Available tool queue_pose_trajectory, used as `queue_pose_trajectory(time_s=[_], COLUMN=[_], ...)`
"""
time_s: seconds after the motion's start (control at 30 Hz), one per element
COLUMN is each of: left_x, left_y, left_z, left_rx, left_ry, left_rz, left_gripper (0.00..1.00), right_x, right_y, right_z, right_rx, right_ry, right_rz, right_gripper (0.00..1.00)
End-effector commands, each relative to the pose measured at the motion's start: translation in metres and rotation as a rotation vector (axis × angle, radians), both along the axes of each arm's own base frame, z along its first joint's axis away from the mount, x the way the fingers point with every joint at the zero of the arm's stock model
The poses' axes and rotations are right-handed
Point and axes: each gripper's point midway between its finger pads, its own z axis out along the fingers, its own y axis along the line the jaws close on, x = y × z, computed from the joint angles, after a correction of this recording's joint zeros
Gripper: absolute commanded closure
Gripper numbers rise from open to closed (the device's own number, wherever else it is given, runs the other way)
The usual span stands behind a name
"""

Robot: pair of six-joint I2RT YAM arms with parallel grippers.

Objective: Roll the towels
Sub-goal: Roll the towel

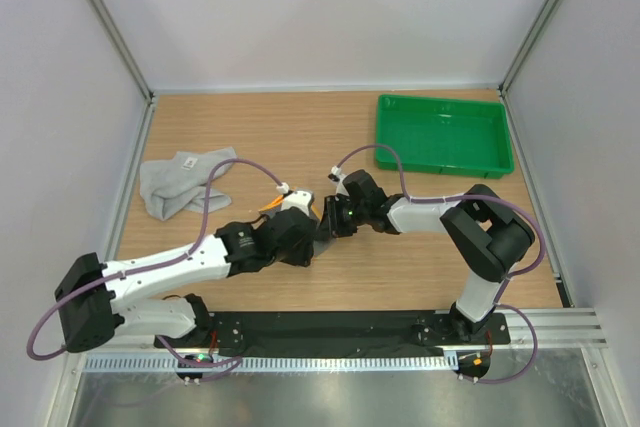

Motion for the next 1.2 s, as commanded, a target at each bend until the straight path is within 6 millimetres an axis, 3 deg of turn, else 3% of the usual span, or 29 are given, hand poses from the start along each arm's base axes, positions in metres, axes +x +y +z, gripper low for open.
queue_pose_trajectory(time_s=[0.0,0.37,0.73,1.17], left_x=[0.012,0.021,0.006,-0.001], left_y=[-0.011,-0.012,0.004,-0.005], left_z=[0.0,-0.047,-0.091,-0.105], left_rx=[0.055,0.165,0.208,0.194], left_ry=[-0.077,-0.07,0.004,0.056], left_rz=[-0.044,-0.06,-0.044,-0.064], left_gripper=[0.51,0.51,0.51,0.51], right_x=[0.002,-0.004,-0.004,0.01], right_y=[-0.009,-0.015,-0.015,-0.005], right_z=[-0.011,-0.012,-0.018,-0.024], right_rx=[-0.058,-0.072,-0.087,-0.118], right_ry=[-0.009,-0.007,0.001,0.005], right_rz=[0.0,0.013,0.019,0.038], right_gripper=[0.73,0.72,0.72,0.72])
